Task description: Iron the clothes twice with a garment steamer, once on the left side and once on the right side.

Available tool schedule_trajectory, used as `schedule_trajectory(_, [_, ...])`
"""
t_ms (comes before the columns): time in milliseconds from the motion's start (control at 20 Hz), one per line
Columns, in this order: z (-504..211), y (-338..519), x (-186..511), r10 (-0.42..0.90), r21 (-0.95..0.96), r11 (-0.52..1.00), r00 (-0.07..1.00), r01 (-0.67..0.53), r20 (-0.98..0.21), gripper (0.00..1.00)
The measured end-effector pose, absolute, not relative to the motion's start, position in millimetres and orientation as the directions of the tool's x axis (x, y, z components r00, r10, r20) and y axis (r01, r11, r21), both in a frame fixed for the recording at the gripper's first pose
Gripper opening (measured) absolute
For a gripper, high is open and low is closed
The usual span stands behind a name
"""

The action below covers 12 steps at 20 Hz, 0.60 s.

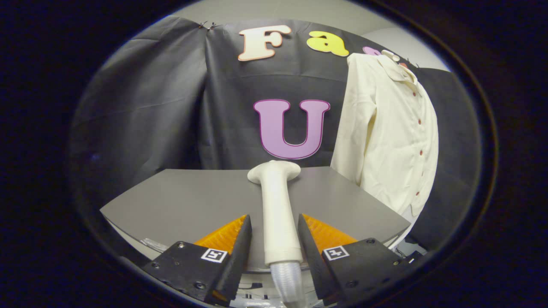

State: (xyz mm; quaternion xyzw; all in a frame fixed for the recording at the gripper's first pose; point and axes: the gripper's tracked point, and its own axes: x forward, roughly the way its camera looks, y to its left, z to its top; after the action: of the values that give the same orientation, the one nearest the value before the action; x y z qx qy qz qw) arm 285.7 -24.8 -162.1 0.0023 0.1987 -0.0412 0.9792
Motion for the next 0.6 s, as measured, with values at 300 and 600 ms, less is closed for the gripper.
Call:
schedule_trajectory(300, [-164.3, -30.8, 291.3, -0.087, -0.006, 0.996, 0.913, 0.093, -0.398, 0.43])
schedule_trajectory(600, [-164.5, -26.1, 291.0, -0.014, 0.038, 0.999, 0.921, 0.031, -0.388, 0.37])
